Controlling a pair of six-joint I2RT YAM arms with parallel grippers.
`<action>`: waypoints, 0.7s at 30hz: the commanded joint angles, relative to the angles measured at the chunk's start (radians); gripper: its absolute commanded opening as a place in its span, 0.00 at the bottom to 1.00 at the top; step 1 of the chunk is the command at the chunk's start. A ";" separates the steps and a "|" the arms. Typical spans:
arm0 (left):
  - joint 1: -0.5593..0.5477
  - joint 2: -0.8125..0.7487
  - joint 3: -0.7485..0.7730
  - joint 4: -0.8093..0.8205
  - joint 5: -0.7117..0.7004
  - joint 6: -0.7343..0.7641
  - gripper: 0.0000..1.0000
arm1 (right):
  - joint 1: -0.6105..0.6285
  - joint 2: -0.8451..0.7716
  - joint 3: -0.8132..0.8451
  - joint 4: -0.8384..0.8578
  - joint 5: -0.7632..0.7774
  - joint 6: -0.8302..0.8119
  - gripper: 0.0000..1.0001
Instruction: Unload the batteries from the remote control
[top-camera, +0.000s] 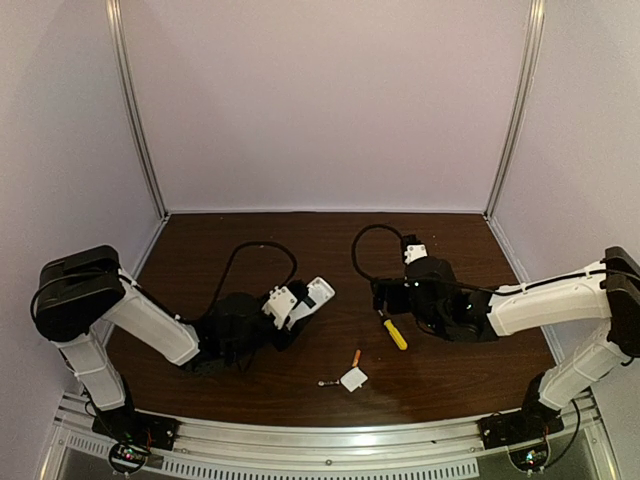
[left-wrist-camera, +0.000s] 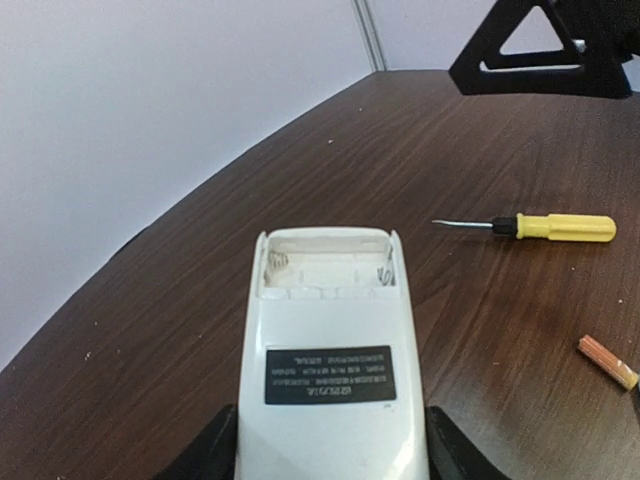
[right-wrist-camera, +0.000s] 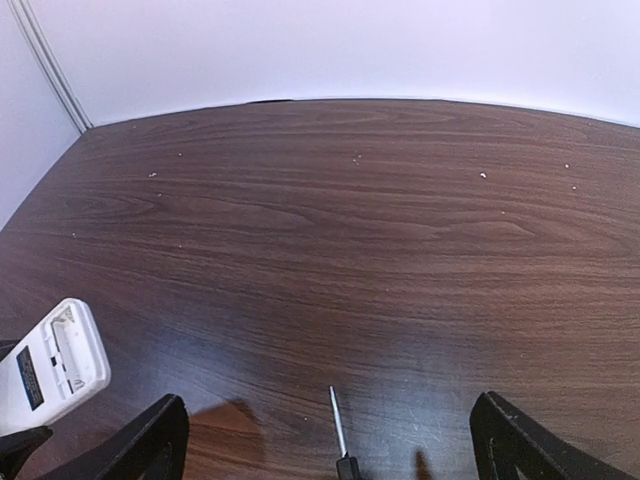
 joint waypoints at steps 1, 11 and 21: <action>-0.003 -0.007 0.094 -0.164 -0.105 -0.183 0.00 | 0.000 0.003 0.032 -0.049 0.071 0.035 1.00; -0.003 0.028 0.301 -0.536 -0.279 -0.658 0.00 | 0.019 -0.093 -0.038 -0.057 0.119 0.227 1.00; -0.035 0.135 0.454 -0.734 -0.412 -0.941 0.00 | 0.070 -0.087 0.085 -0.358 0.304 0.354 1.00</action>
